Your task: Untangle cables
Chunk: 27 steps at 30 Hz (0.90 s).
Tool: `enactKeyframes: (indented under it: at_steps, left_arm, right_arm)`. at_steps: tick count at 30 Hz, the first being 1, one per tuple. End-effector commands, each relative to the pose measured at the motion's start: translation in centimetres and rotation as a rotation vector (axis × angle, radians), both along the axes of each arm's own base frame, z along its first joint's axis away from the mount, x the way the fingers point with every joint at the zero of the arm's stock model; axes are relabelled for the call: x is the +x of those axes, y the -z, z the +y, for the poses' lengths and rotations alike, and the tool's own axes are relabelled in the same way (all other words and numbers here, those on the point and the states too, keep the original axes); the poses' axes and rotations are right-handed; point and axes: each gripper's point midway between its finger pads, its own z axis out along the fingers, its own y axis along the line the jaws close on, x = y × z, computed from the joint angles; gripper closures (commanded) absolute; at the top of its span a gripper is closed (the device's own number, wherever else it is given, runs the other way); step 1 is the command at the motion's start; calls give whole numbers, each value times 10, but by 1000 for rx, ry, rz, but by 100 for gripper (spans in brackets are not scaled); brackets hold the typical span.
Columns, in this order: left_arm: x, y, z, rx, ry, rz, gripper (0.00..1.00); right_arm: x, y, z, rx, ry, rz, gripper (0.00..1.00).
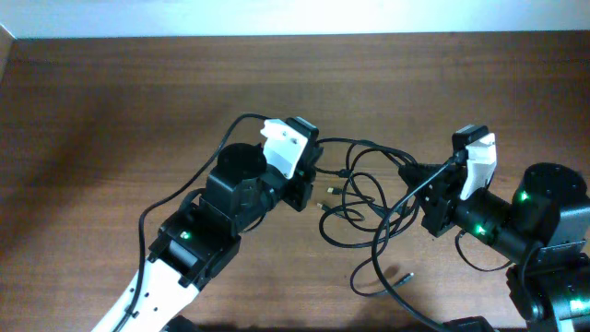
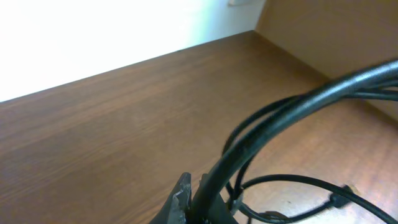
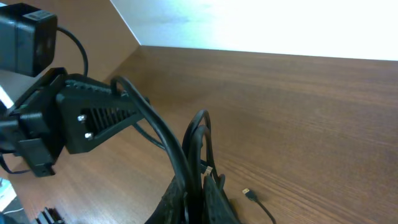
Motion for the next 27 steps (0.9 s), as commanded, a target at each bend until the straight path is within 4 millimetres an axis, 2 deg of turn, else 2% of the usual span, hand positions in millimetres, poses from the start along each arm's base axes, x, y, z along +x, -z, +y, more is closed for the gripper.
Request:
enactKeyframes:
  at_steps: [1, 7, 9, 10, 13, 20, 24, 27]
  left_arm:
    - [18, -1, 26, 49, -157, -28, 84]
    - [14, 9, 28, 75, -155, 5, 50]
    - [14, 10, 28, 80, -154, 11, 26]
    - [13, 11, 28, 80, -155, 15, 18]
    - [11, 13, 26, 71, -142, 34, 1]
    - [-4, 14, 8, 31, -14, 70, 1]
    - [-7, 28, 14, 72, -30, 116, 1]
    - [-8, 45, 28, 143, -91, 163, 1]
  right_arm:
    - [-2, -10, -1, 6, 4, -31, 96]
    - [-11, -19, 11, 46, -82, -49, 96]
    - [-13, -25, 16, 63, -117, -71, 96]
    - [-14, -27, 17, 68, -127, -80, 96]
    - [-15, -30, 19, 75, -141, -93, 96]
    - [-14, -31, 19, 75, -141, -94, 96]
    - [-13, -34, 19, 77, -142, -113, 96]
    - [-12, -39, 19, 81, -141, -132, 96]
